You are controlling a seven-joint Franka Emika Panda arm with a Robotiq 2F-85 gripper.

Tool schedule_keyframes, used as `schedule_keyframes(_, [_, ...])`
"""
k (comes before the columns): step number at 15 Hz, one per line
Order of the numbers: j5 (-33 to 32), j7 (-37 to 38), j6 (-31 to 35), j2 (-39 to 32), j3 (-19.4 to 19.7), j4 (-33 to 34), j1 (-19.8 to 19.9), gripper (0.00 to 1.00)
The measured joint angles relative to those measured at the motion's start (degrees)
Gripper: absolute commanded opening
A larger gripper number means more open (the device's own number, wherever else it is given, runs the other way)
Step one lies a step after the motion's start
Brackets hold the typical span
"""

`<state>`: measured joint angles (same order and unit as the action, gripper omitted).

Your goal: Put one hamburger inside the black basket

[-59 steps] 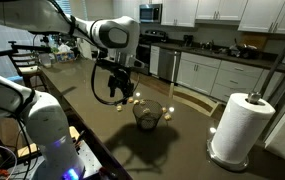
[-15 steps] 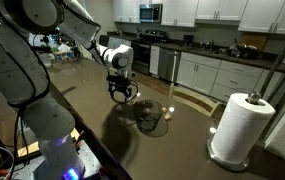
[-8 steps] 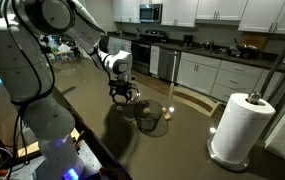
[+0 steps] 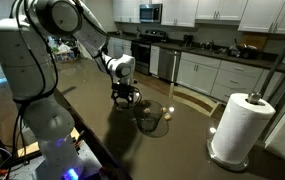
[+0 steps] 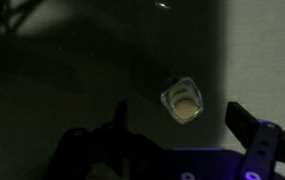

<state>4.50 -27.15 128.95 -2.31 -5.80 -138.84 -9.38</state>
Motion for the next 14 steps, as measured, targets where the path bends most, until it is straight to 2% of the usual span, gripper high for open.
schedule_keyframes(2, [0.0, -0.2, 0.0, -0.9, 0.0, 0.5, 0.3, 0.99])
schedule_keyframes(3, [0.0, -0.3, 0.0, -1.2, 0.0, 0.7, 0.5, 0.86])
schedule_keyframes(4, [0.0, -0.3, 0.0, -1.4, 0.0, 0.8, 0.5, 0.82])
schedule_keyframes(5, [0.0, -0.3, 0.0, -1.6, 0.0, 0.8, 0.5, 0.83])
schedule_keyframes(6, [0.0, -0.3, 0.0, -1.7, 0.0, 0.8, 0.5, 0.92])
schedule_keyframes(8, [0.0, -0.3, 0.0, -1.9, 0.0, 0.9, 0.5, 0.97])
schedule_keyframes(10, [0.0, -0.3, 0.0, -2.2, -0.1, 0.9, 0.5, 0.68])
schedule_keyframes(11, [0.0, -0.3, 0.0, -2.3, -0.1, 0.9, 0.5, 0.67])
schedule_keyframes(14, [0.0, -0.3, 0.0, -2.7, -0.3, 0.8, 0.5, 0.46])
